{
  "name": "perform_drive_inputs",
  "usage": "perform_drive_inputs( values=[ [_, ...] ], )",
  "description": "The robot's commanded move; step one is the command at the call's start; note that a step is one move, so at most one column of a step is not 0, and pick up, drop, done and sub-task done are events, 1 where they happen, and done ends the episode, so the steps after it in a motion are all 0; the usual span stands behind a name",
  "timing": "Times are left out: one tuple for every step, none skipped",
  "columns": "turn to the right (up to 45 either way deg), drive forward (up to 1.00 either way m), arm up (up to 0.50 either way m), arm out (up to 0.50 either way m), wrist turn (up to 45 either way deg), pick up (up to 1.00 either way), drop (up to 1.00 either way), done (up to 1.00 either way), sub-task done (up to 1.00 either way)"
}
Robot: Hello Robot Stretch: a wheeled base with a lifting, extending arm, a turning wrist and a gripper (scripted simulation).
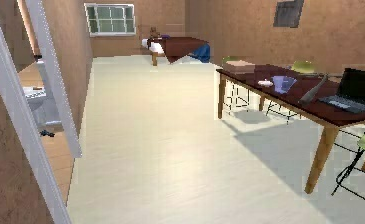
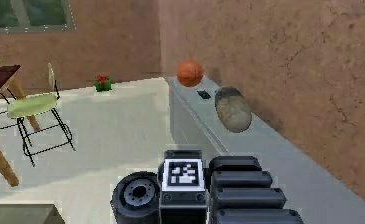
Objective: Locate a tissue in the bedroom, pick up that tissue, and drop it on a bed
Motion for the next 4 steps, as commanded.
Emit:
perform_drive_inputs(
  values=[
    [-12.0, 0.00, 0.00, 0.00, 0.0, 0.00, 0.00, 0.00, 0.00],
    [0.0, 1.00, 0.00, 0.00, 0.0, 0.00, 0.00, 0.00, 0.00],
    [0.0, 1.00, 0.00, 0.00, 0.0, 0.00, 0.00, 0.00, 0.00],
    [0.0, 1.00, 0.00, 0.00, 0.0, 0.00, 0.00, 0.00, 0.00]
  ],
)
